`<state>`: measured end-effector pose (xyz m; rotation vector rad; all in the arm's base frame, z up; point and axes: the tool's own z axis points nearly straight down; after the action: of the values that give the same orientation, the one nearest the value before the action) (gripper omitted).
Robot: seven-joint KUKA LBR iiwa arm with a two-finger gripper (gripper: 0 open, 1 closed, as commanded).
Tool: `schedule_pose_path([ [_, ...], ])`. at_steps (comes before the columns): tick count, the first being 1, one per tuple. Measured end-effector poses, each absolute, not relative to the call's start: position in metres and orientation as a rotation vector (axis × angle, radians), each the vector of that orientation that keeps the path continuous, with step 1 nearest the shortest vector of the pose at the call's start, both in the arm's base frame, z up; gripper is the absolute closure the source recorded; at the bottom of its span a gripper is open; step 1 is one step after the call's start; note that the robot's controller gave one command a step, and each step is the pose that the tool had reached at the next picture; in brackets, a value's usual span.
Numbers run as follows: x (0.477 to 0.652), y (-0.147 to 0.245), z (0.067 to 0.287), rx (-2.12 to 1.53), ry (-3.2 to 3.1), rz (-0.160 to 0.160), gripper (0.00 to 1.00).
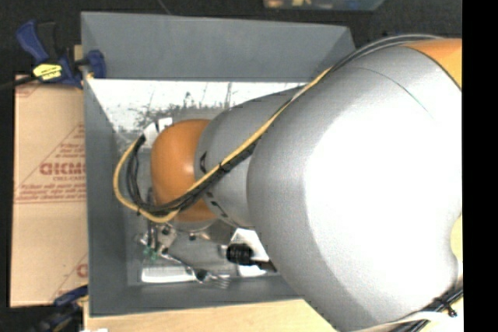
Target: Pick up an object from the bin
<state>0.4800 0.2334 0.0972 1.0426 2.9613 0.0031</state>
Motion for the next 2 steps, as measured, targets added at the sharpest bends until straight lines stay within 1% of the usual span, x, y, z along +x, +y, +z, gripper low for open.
schedule_pose_path([
  [2, 0.4811, 0.2325, 0.1136, 1.041, 2.958, 0.008, 1.00],
])
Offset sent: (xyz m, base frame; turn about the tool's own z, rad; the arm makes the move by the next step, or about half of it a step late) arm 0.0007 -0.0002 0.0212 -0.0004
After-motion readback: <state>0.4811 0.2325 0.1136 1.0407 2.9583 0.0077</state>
